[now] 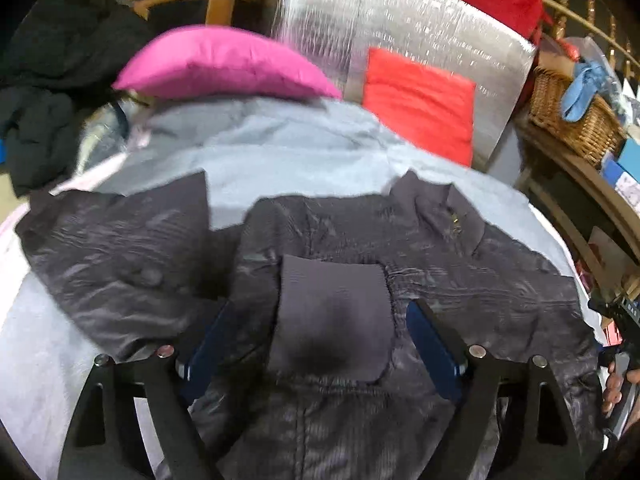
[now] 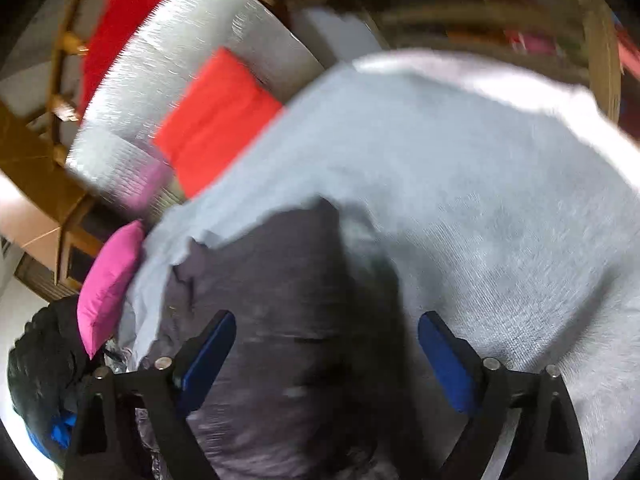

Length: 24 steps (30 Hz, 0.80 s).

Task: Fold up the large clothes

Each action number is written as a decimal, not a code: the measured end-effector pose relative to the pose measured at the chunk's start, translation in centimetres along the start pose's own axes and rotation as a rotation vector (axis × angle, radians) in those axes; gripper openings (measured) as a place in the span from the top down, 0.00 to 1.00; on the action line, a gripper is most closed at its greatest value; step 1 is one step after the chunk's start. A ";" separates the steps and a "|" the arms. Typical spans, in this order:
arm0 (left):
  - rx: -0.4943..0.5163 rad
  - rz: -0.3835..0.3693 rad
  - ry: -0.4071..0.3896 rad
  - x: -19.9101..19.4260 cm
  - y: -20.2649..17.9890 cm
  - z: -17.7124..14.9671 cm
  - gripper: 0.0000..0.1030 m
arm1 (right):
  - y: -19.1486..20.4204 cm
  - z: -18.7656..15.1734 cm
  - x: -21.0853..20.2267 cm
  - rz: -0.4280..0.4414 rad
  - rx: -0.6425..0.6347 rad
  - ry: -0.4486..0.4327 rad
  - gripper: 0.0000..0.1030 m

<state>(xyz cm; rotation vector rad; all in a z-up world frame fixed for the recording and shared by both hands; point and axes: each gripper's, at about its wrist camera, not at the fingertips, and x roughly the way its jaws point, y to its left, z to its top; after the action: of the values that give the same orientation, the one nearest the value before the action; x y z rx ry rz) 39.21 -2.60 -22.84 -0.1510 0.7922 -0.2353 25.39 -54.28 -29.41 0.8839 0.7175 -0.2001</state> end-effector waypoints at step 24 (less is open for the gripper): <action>0.012 0.104 0.069 -1.8 2.3 -0.1 0.23 | 6.0 -4.0 -1.4 -0.178 -0.258 0.002 0.66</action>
<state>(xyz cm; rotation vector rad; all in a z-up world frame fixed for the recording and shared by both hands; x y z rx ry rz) 38.32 0.11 -22.16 -0.0908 0.8644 -0.1477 25.05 -47.58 -26.39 0.5743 0.8050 -0.2582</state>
